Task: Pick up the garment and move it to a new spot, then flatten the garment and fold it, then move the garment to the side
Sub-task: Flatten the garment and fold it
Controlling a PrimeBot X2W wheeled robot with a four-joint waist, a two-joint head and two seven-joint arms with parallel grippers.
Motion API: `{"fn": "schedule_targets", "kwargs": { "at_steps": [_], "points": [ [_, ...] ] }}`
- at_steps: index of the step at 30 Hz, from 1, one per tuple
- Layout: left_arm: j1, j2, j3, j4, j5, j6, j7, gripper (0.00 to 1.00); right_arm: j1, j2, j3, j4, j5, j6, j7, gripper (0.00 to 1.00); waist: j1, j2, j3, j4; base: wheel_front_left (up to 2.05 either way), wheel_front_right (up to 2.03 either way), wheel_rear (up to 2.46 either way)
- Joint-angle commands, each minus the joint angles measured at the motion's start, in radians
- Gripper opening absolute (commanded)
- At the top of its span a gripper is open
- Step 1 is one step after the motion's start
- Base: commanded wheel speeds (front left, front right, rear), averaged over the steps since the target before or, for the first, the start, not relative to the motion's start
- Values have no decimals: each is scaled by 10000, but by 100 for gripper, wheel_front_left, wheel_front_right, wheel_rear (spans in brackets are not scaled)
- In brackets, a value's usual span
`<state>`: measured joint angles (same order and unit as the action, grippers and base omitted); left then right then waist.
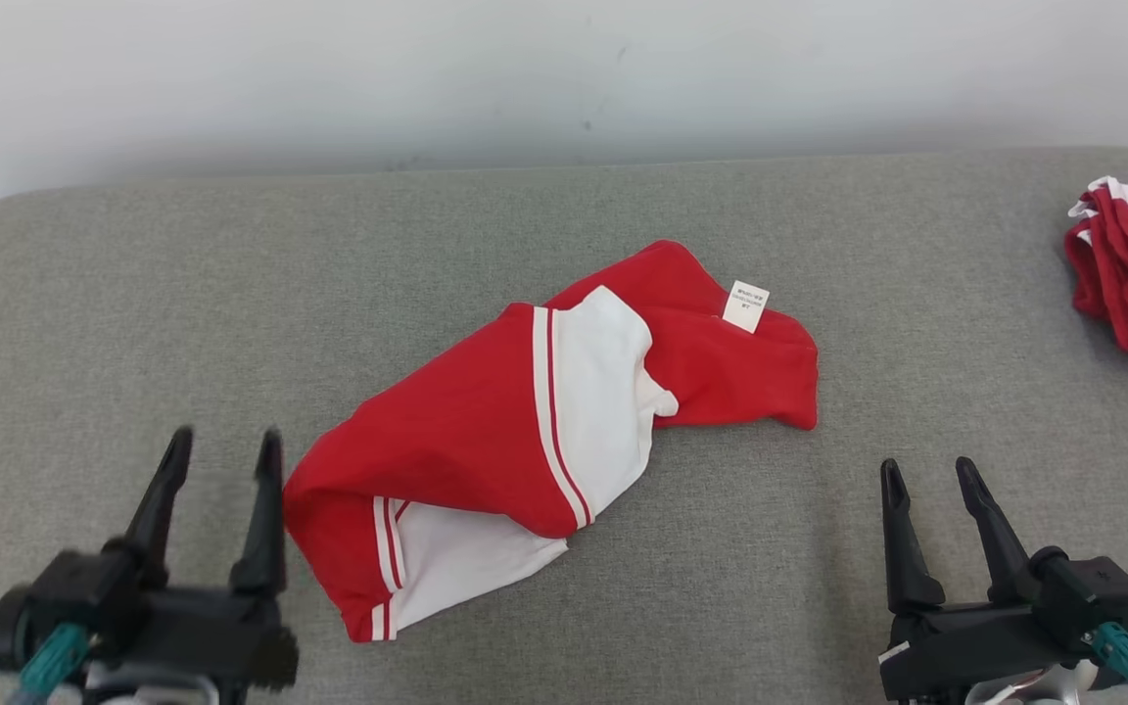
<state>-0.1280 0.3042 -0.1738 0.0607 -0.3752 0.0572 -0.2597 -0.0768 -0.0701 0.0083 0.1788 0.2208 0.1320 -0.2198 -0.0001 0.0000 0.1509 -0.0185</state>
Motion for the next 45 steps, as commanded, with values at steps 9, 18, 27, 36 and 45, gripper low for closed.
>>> {"fn": "schedule_targets", "kwargs": {
  "at_steps": [9, 18, 27, 36, 45],
  "points": [
    [-2988, -529, -1271, 440, 457, -831, 662, 100, -320, -42, 224, 97, 111, -24, -97, 100, 1, 0, 430, -549, 0, 0, 0],
    [-5445, -1061, -2475, 2357, 566, -1537, 1730, 100, -768, 50, 376, 383, 242, -24, -267, 100, 1, 0, 964, -1670, 0, 0, 0],
    [-6026, -1220, -3458, 4495, 361, -1783, 2751, 100, -1050, 145, 474, 730, 370, -24, -431, 100, 1, 0, 1261, -2521, 0, 0, 0],
    [-6184, -1155, -3682, 5990, 165, -1812, 2716, 100, -1150, 169, 486, 777, 397, -24, -464, 100, 1, 0, 1362, -2732, 0, 0, 0],
    [-6560, -1286, -3781, 6946, 118, -1799, 2270, 0, -1122, 182, 406, 628, 323, -24, -461, 100, 1, 0, 1389, -2646, 0, 0, 0]
  ]
}}
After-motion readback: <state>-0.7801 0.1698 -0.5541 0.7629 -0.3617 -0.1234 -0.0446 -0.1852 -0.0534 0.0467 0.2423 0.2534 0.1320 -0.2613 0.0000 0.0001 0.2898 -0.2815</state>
